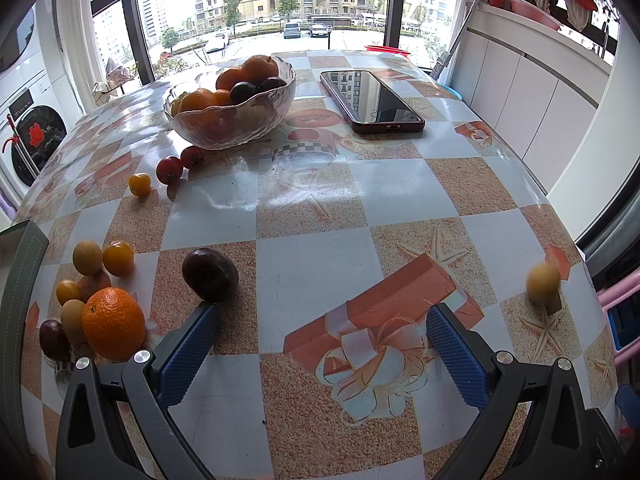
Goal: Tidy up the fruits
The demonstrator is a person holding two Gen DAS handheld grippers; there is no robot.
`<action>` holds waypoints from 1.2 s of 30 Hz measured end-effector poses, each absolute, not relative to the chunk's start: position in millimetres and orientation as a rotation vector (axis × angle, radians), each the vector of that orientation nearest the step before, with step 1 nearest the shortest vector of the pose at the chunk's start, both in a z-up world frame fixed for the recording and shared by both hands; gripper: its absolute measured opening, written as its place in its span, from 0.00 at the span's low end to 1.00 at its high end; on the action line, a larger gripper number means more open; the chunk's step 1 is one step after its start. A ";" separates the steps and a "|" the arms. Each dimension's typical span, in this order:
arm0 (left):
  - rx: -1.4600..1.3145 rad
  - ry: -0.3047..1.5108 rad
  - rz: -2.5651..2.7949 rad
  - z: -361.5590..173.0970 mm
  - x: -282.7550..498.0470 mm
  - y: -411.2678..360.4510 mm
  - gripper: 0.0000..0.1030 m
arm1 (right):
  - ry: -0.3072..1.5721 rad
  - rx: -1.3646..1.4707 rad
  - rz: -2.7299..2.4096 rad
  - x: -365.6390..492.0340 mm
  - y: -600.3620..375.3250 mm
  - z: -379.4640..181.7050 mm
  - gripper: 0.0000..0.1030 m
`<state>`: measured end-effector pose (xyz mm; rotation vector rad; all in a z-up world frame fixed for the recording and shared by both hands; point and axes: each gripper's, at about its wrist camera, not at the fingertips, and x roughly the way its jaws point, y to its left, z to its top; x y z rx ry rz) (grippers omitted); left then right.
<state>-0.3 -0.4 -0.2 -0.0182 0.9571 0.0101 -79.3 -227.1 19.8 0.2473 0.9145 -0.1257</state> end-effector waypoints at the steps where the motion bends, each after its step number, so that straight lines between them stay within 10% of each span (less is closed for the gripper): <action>1: -0.021 0.958 0.016 -0.2 0.3 -0.9 1.00 | 0.911 0.251 -0.121 -78.6 -228.9 19.7 1.00; 16: 0.053 0.745 0.024 72.7 -116.2 94.1 1.00 | 0.939 0.124 -0.142 -89.9 -204.5 17.6 1.00; 36: -0.060 0.953 0.154 6.7 -172.4 162.9 1.00 | 0.913 -0.044 0.046 -101.3 -121.1 7.2 1.00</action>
